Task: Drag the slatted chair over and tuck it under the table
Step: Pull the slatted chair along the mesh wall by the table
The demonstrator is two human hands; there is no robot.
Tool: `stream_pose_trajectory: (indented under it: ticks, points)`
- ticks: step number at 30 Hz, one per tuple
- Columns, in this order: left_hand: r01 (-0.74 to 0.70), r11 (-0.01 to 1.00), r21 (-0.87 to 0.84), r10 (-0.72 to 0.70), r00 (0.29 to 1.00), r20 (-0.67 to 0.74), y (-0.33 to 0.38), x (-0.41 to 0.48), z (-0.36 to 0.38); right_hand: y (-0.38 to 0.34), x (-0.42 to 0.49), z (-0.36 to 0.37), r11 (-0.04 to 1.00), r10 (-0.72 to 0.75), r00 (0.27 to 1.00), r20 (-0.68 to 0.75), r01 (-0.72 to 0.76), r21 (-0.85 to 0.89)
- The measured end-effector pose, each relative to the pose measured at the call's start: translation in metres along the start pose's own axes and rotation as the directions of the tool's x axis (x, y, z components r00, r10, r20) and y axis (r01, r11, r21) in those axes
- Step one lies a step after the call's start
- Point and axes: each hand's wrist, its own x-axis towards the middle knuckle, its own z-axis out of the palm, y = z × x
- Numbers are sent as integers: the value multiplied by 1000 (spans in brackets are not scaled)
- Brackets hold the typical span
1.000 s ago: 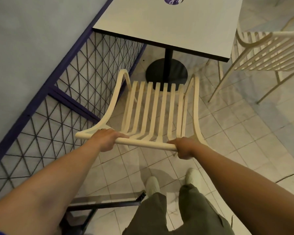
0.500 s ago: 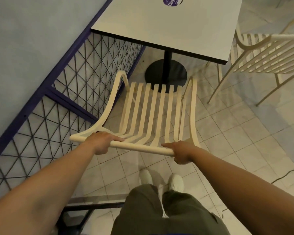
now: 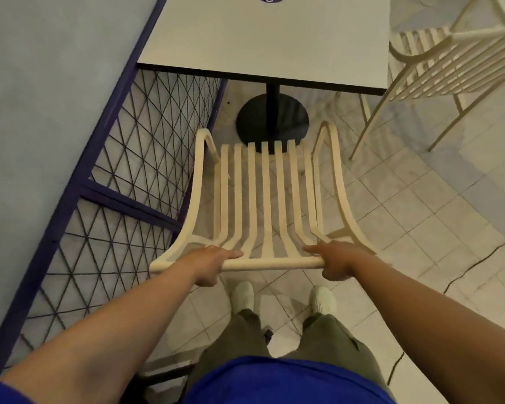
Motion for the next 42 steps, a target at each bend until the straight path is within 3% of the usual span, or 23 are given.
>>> stream_pose_trajectory:
  ticks: [8, 42]
  points:
    - [-42, 999, -30, 43, 998, 44, 0, 5, 0, -7, 2, 1, 996, 84, 996, 6, -84, -43]
    - [-26, 999, 30, 24, 997, 77, -100, -15, -2, -100, 22, 19, 995, -18, 1000, -17, 20, 98]
